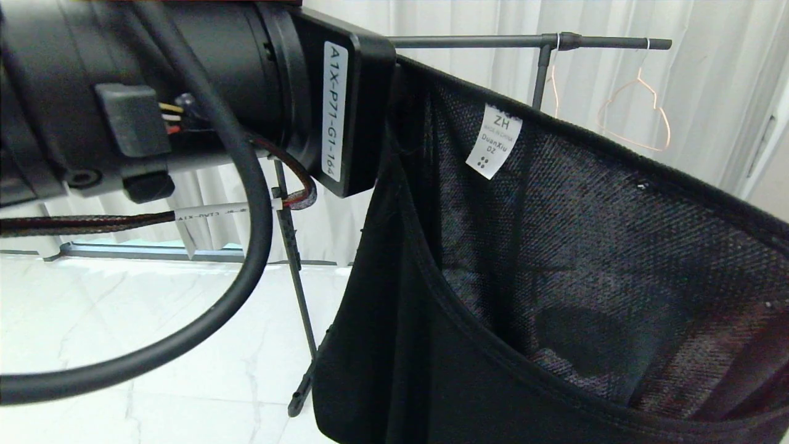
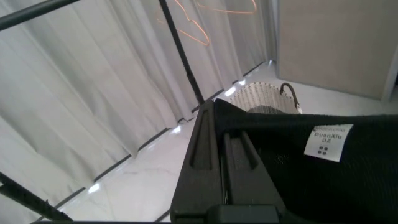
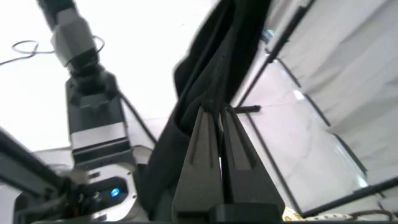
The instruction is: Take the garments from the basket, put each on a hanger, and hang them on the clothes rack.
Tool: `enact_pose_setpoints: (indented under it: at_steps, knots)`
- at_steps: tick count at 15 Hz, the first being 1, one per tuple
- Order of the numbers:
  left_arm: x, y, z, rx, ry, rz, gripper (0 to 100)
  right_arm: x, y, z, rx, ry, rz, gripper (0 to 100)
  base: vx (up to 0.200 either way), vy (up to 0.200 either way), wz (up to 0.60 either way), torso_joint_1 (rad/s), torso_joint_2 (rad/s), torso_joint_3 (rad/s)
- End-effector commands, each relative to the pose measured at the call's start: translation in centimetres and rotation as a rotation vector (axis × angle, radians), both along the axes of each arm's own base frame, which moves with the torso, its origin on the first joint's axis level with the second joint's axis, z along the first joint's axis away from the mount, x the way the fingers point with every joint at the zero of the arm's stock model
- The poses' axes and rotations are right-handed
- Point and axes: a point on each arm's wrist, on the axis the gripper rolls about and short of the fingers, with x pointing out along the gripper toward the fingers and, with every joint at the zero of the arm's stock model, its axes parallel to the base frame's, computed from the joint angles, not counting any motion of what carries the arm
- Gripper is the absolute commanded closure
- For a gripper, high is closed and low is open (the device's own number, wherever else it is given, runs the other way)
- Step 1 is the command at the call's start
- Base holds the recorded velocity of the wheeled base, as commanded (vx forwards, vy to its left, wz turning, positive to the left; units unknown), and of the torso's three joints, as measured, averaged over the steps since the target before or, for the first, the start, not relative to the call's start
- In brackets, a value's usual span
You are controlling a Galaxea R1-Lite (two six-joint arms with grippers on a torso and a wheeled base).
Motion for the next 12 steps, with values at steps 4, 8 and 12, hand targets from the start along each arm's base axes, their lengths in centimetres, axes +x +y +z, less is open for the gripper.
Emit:
enact_pose_setpoints:
  at_steps: [4,8,12]
  knots:
    - [0.0,0.0,-0.1,0.003,0.001,0.004,100,-0.2,-0.2,-0.1,0.0,-0.001,0.001,100,0.0,0.0,0.0,0.0,0.0,0.0]
    - [-1.1,1.6,-0.5,0.009,0.005,0.001,100,1.3,0.3,-0.3,-0.032,-0.021,-0.198,100,0.0,0.0,0.0,0.0,0.0,0.0]
    - [-3.9,4.2,-2.9,0.046,0.031,-0.05,100,5.2,3.8,0.2,0.052,-0.065,-0.334,100,0.0,0.0,0.0,0.0,0.0,0.0]
